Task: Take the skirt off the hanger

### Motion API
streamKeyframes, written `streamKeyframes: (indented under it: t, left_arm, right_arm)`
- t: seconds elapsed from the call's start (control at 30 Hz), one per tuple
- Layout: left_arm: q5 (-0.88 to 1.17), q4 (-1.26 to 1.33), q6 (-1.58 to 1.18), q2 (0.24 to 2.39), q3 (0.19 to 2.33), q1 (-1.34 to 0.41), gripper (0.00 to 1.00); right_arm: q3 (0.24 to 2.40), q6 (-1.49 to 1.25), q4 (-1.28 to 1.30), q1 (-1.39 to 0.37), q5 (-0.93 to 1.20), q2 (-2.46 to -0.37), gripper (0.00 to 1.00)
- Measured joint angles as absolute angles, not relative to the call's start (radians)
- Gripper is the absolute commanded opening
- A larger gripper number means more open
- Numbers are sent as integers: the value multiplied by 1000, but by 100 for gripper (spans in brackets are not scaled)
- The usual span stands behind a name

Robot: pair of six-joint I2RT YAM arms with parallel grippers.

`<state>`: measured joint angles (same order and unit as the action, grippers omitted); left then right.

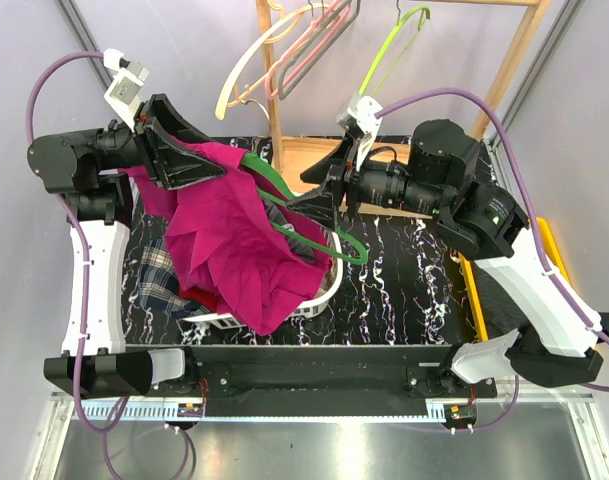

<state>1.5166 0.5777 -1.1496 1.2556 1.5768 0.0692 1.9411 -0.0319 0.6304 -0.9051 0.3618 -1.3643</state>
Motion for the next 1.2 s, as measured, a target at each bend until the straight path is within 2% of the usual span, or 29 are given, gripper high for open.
streamKeyframes:
  t: [0.03,0.07,0.17,0.27,0.33,0.5,0.6,0.63,1.13,1.2]
  left_arm:
    - [1518,577,-1150,1256,1575,69,0]
    - [1519,572,-1148,1256,1575,69,0]
    - [1516,542,-1118,1249,1575,69,0]
    - [1507,474,-1051,1241,1576,72,0]
    - [1503,414,-1002,1237,1578,72,0]
    - [1487,213,-830,1234,1608,72,0]
    - [1468,140,-770,1225,1611,72,0]
    - [1462,122,-755,1222,1613,72,0]
    - [1362,-192,-521,1192,1645,66,0]
    - [1357,-213,-502,1190,1650,64,19]
  right_arm:
    - [1954,-34,623,-905,365,-1372,60]
    - [1967,-39,616,-905,369,-1380,48]
    - [1990,-52,606,-906,387,-1398,28]
    - [1999,-77,604,-910,406,-1409,29]
    - [1999,-88,604,-910,408,-1414,24]
    - [2000,-103,601,-910,408,-1432,24]
    - [2014,-109,599,-910,410,-1452,12]
    - [2022,-112,599,-910,411,-1461,0]
    - [2024,-96,619,-910,358,-1459,0]
    - [2014,-96,614,-910,358,-1453,0]
